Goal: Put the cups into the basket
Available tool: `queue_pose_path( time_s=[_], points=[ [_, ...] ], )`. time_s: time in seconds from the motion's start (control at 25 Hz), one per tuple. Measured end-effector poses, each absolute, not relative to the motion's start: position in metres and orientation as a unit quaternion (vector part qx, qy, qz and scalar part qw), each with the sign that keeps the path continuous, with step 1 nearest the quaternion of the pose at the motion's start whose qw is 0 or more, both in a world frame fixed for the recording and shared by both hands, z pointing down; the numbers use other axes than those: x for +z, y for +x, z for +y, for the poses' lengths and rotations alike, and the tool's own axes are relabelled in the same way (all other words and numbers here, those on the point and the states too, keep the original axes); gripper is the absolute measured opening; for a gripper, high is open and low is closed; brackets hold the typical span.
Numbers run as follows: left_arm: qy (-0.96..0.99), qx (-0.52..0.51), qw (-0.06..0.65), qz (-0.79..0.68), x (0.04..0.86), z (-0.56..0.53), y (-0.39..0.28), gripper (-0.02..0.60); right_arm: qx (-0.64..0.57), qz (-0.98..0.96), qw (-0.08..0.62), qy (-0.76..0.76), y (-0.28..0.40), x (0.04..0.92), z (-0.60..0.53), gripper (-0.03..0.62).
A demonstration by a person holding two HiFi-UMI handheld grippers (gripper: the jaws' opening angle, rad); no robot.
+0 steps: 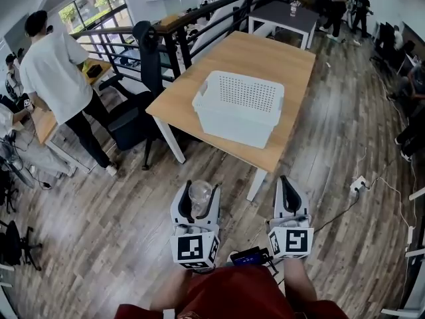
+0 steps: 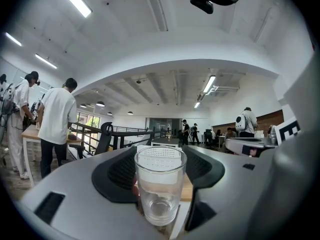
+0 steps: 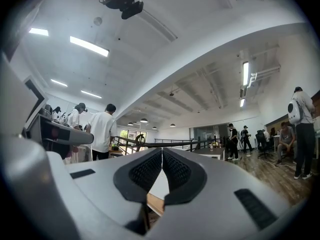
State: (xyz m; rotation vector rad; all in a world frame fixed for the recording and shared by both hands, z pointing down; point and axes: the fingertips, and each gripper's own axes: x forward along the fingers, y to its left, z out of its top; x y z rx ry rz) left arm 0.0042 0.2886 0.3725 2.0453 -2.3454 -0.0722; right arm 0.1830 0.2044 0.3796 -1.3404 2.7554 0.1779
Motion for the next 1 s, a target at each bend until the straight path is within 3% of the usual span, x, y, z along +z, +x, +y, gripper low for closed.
queue_pose_path(
  time_s=[0.44,1.0],
  points=[
    [0.657,-0.036,0.02,-0.753,0.373,0.255,-0.006,0.287,0.064,0.899,0.027,-0.432,0.173,0.382,0.173,0.012],
    [0.679,-0.041,0.021,-0.732,0.364,0.201,-0.07,0.287,0.077,0.888,0.028,-0.453,0.109,0.364,0.126,0.012]
  ],
)
